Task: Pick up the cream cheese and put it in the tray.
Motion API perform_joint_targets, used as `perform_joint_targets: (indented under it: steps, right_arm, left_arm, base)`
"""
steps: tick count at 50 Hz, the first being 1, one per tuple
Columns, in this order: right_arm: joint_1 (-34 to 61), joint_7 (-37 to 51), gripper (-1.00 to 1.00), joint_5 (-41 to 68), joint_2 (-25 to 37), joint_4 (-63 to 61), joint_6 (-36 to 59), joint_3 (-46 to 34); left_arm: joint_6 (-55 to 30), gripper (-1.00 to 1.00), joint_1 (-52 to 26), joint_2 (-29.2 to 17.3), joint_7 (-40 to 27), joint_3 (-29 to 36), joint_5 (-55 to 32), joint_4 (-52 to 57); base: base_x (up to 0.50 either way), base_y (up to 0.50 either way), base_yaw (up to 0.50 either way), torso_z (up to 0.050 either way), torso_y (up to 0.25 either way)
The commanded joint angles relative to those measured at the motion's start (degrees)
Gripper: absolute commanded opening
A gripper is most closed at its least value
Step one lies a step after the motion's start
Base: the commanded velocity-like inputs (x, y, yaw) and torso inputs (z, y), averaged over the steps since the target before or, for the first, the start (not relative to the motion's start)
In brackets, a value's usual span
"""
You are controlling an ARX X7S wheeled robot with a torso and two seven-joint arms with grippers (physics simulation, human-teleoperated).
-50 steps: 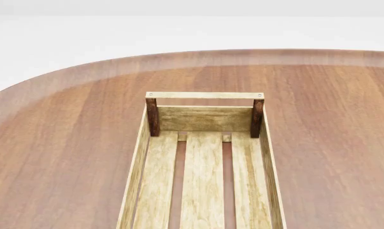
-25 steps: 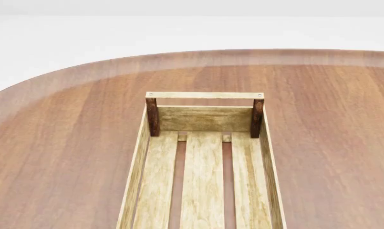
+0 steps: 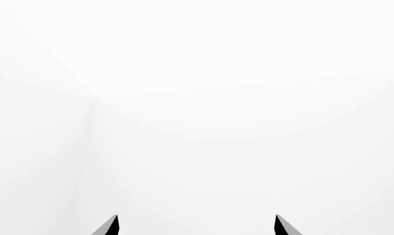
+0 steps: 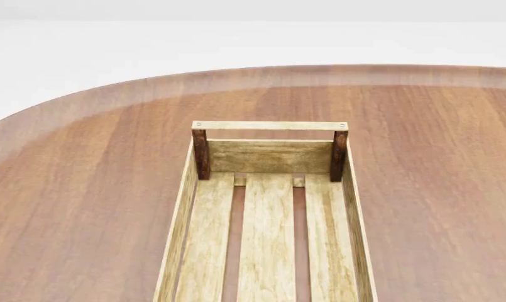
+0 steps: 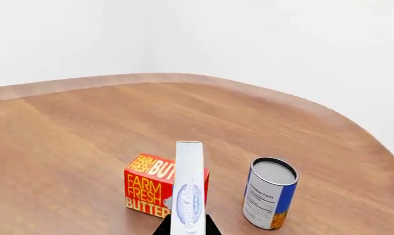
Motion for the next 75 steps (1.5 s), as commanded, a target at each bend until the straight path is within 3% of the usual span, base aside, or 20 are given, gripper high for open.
perform_joint_targets:
  steps: [1, 27, 40, 75]
  right_arm:
    - [-1.32, -0.57, -1.0, -4.4, 2.2, -9.06, -0.34, -2.96]
    - [7.51, 1.13, -1.0, -5.72, 8.55, -20.71, 14.71, -7.67]
    - [16.68, -0.83, -1.0, -5.77, 11.64, -21.81, 21.59, -15.16]
    - [37.38, -4.39, -1.0, -4.02, 13.63, -24.25, 35.06, -26.5]
  left_arm:
    - [0.28, 1.0, -0.23, -0.29, -0.24, 0.09, -0.28, -0.4]
    - [-0.47, 1.0, 0.07, -0.58, -0.55, 0.2, -0.1, 0.9]
    - [-0.72, 1.0, -0.15, -0.67, -0.62, 0.5, -0.11, 0.91]
    - [-0.67, 1.0, -0.51, -1.25, -0.97, 1.06, -0.33, 0.6]
  base:
    - [0.0, 0.0, 0.0, 0.0, 0.01]
    - [0.0, 0.0, 0.0, 0.0, 0.0]
    - [0.0, 0.0, 0.0, 0.0, 0.001]
    - [0.0, 0.0, 0.0, 0.0, 0.001]
